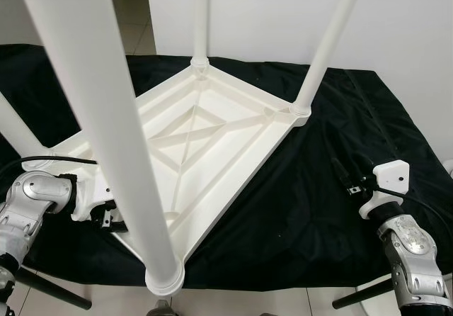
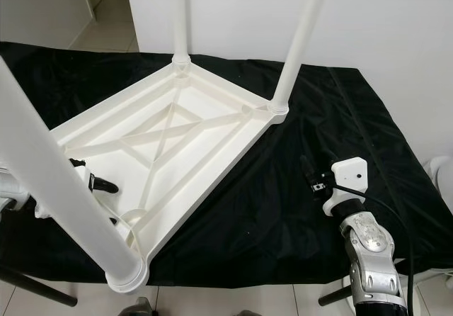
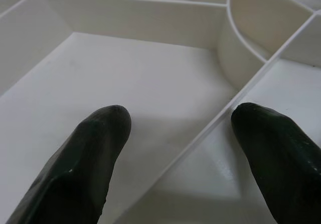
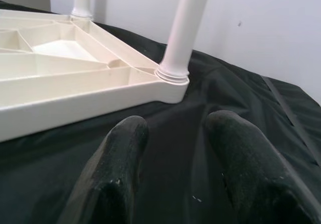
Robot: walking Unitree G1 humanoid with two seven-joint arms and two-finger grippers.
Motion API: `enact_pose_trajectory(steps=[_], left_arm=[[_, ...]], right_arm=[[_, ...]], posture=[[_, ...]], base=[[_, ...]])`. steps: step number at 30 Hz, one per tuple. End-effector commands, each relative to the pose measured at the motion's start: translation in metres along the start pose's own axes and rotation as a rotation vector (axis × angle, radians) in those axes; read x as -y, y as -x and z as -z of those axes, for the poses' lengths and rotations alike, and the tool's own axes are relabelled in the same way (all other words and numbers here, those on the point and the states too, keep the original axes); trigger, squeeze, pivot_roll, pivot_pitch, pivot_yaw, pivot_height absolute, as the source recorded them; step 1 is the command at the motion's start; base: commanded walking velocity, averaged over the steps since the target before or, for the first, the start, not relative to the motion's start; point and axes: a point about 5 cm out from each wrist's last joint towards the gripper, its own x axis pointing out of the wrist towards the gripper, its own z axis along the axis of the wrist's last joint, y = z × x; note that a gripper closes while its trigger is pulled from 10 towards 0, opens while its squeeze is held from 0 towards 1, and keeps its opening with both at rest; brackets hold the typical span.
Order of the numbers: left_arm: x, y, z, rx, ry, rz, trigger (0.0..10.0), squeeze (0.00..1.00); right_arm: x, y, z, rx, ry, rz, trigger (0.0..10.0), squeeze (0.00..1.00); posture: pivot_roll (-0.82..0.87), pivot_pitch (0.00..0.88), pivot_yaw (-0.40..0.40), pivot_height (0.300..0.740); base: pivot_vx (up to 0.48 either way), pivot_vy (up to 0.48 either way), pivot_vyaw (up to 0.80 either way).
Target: Building children table
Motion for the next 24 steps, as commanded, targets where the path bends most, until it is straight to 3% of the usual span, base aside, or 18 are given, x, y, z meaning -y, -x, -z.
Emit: enact_pose_trajectory(steps=[1,2,6,7,10,16,22,24], left_arm=[[0.006,-0.005,0.011,-0.033,0.076,0.039,10.0,0.00],[0.008,-0.004,0.011,-0.020,0.101,0.083,8.7,0.00],[0.009,-0.004,0.011,-0.010,0.117,0.113,8.7,0.00],[0.012,-0.002,0.010,0.008,0.142,0.163,0.0,0.00],[0.015,-0.002,0.008,0.051,0.180,0.224,0.0,0.00],[0.015,-0.004,0.006,0.074,0.192,0.221,0.0,0.00],[0.006,-0.026,-0.016,0.265,0.206,0.039,0.0,0.00],[0.006,-0.029,-0.019,0.284,0.208,0.020,0.0,0.00]], right_arm=[[0.005,0.003,-0.001,-0.004,0.018,0.013,10.0,0.00],[0.006,0.004,-0.002,-0.006,0.022,0.014,10.0,0.00],[0.007,0.004,-0.002,-0.006,0.024,0.014,10.0,0.00],[0.007,0.004,-0.002,-0.006,0.029,0.014,10.0,0.00],[0.009,0.005,-0.005,-0.002,0.041,0.019,10.0,0.00],[0.010,0.005,-0.005,0.000,0.042,0.025,10.0,0.00],[0.008,0.005,-0.007,0.014,0.029,0.055,10.0,0.00],[0.007,0.005,-0.007,0.017,0.026,0.059,10.0,0.00]], posture=[[0.08,0.033,-0.026,0.740],[0.07,0.034,-0.022,0.740],[0.07,0.034,-0.022,0.740],[0.07,0.035,-0.019,0.740],[0.07,0.033,-0.015,0.740],[0.06,0.032,-0.014,0.740],[0.06,0.032,-0.016,0.740],[0.06,0.032,-0.016,0.740]], base=[[0.000,0.000,0.00],[0.000,0.000,0.00],[0.000,0.000,0.00],[0.000,0.000,0.00],[0.000,0.000,0.00],[0.000,0.000,0.00],[0.000,0.000,0.00],[0.000,0.000,0.00]])
